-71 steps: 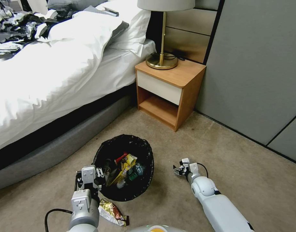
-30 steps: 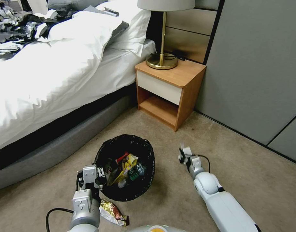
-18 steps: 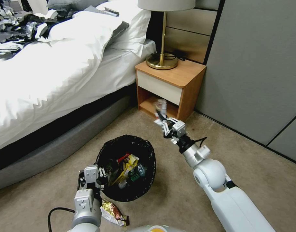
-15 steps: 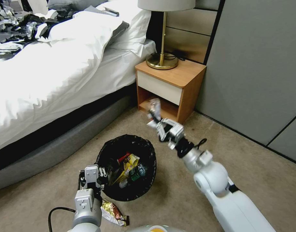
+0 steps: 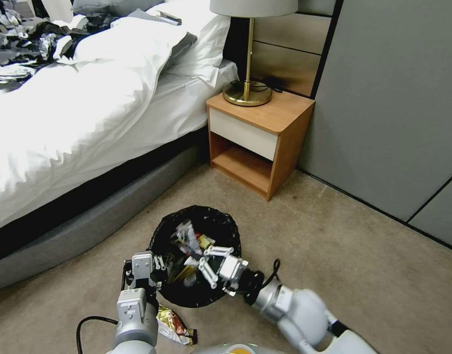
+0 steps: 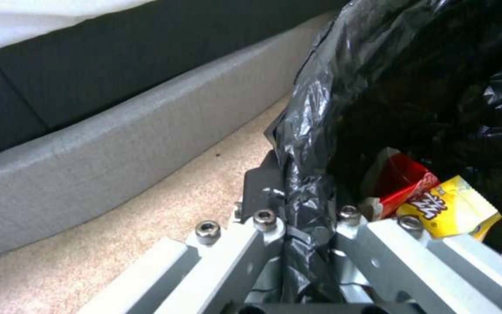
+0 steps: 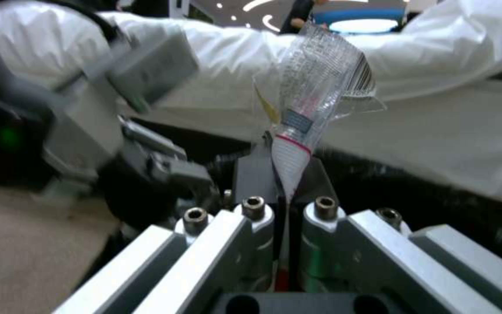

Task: Pick up the trash bin, then pick up the garbage from the floor and place it into the trash bin.

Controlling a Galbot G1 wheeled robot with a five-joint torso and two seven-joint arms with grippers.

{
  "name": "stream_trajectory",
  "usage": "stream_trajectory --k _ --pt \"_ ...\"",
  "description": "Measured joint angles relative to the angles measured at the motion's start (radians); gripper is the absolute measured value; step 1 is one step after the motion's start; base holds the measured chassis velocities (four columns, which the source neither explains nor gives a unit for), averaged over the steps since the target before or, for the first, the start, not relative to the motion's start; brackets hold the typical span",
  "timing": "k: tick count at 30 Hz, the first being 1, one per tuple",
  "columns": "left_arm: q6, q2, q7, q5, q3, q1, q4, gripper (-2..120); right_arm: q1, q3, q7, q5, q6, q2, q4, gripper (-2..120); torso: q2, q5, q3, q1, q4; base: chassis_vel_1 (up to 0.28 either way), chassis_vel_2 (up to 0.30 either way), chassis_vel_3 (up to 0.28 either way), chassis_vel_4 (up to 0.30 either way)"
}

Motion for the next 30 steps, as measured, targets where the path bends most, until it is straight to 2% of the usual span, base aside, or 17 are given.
stream_trajectory --k 5,8,10,12,13,15,16,17,19,20,22,23,26,27,30 --pt "-0.001 0.0 0.0 0.003 0.004 0.004 -0.002 1 0.022 -0.012 0.052 -0.023 -0.011 0.02 -0.061 0 0.0 0.0 0.0 0.0 0.0 0.0 0.0 0.0 0.0" --pt "-0.002 0.0 0.0 0.003 0.006 0.004 -0.002 1 0.028 -0.013 0.065 -0.037 -0.017 0.025 -0.077 7 0.0 0.0 0.0 0.0 -0.0001 0.0 0.0 0.0 0.0" --pt "-0.002 0.0 0.0 0.004 0.008 0.003 -0.002 1 0.032 -0.016 0.075 -0.04 -0.022 0.026 -0.081 17 0.0 0.0 0.0 0.0 -0.0001 0.0 0.0 0.0 0.0" --pt "-0.002 0.0 0.0 0.004 0.008 0.003 -0.002 1 0.033 -0.017 0.078 -0.04 -0.024 0.025 -0.081 21 0.0 0.0 0.0 0.0 -0.0001 0.0 0.0 0.0 0.0" --pt "-0.002 0.0 0.0 0.005 0.008 0.003 -0.002 1 0.037 -0.017 0.082 -0.041 -0.026 0.023 -0.081 27 0.0 0.0 0.0 0.0 -0.0001 0.0 0.0 0.0 0.0" --pt "-0.003 0.0 0.0 0.005 0.009 0.004 -0.002 1 0.042 -0.017 0.085 -0.043 -0.027 0.02 -0.081 32 0.0 0.0 0.0 0.0 -0.0001 0.0 0.0 0.0 0.0" --pt "-0.003 0.0 0.0 0.006 0.009 0.005 -0.002 1 0.044 -0.017 0.085 -0.044 -0.027 0.019 -0.079 39 0.0 0.0 0.0 0.0 -0.0001 0.0 0.0 0.0 0.0" --pt "-0.003 0.0 0.0 0.006 0.009 0.005 -0.002 1 0.044 -0.017 0.085 -0.044 -0.027 0.019 -0.079 39 0.0 0.0 0.0 0.0 -0.0001 0.0 0.0 0.0 0.0" --pt "-0.004 0.0 0.0 0.006 0.01 0.006 -0.002 1 0.049 -0.016 0.088 -0.044 -0.034 0.014 -0.067 48 0.0 0.0 0.0 0.0 -0.0001 0.0 0.0 0.0 0.0" --pt "-0.004 0.0 0.0 0.006 0.01 0.006 -0.002 1 0.049 -0.016 0.088 -0.044 -0.034 0.014 -0.067 48 0.0 0.0 0.0 0.0 -0.0001 0.0 0.0 0.0 0.0" --pt "-0.004 0.001 0.001 0.007 0.01 0.006 -0.002 1 0.051 -0.016 0.089 -0.043 -0.037 0.01 -0.061 61 0.0 0.0 0.0 0.0 -0.0001 0.0 0.0 0.0 0.0" --pt "-0.004 0.001 0.001 0.007 0.01 0.006 -0.002 1 0.051 -0.016 0.089 -0.043 -0.037 0.01 -0.061 61 0.0 0.0 0.0 0.0 -0.0001 0.0 0.0 0.0 0.0" --pt "-0.004 0.001 0.001 0.007 0.01 0.006 -0.002 1 0.048 -0.016 0.09 -0.042 -0.039 0.005 -0.056 76 0.0 0.0001 0.0 0.0 -0.0001 0.0 0.0 0.0 0.0" --pt "-0.004 0.001 0.001 0.007 0.01 0.006 -0.002 1 0.048 -0.016 0.09 -0.042 -0.039 0.005 -0.056 76 0.0 0.0001 0.0 0.0 -0.0001 0.0 0.0 0.0 0.0" --pt "-0.004 0.002 0.001 0.008 0.011 0.006 -0.002 1 0.043 -0.015 0.09 -0.042 -0.04 0.002 -0.049 89 0.0 0.0001 0.0 0.0 -0.0001 0.0 0.0 0.0 0.0"
